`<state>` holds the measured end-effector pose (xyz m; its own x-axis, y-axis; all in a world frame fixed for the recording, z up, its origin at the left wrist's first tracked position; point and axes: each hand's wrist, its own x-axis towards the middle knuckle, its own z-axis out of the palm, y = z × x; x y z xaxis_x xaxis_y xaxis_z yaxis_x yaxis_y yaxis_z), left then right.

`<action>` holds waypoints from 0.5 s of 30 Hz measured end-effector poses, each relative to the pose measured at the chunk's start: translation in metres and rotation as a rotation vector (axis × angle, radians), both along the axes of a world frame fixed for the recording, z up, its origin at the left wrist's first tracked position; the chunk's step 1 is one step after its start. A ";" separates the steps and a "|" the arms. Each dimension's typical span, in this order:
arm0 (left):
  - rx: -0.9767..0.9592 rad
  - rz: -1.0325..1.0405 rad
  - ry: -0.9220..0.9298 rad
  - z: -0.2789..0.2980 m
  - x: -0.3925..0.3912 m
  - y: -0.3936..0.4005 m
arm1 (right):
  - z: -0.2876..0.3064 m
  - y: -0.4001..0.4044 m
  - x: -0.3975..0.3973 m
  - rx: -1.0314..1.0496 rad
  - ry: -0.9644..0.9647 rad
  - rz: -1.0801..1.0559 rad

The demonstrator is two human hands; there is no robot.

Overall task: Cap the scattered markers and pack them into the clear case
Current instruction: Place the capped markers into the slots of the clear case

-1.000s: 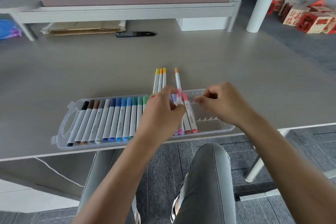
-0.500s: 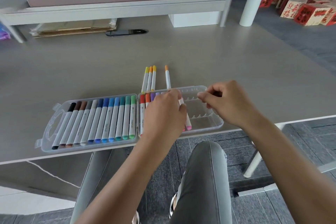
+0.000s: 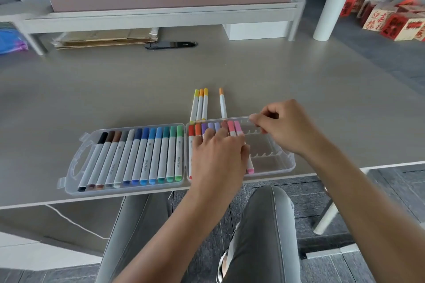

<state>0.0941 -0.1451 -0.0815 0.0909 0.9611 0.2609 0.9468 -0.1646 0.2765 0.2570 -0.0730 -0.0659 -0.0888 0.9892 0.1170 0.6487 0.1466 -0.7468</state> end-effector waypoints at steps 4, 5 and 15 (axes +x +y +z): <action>-0.051 -0.040 -0.093 0.004 -0.006 0.004 | 0.008 0.013 -0.015 -0.014 -0.026 -0.002; -0.064 -0.049 -0.148 0.004 -0.008 0.006 | 0.010 0.017 -0.020 -0.017 -0.032 -0.009; -0.164 0.059 -0.450 0.025 -0.066 0.047 | 0.016 0.055 -0.056 -0.091 -0.182 -0.021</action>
<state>0.0277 -0.0978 -0.0570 -0.0519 0.9929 0.1068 0.7339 -0.0346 0.6784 0.2006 -0.0184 -0.0494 -0.0792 0.9968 0.0112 0.7761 0.0687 -0.6268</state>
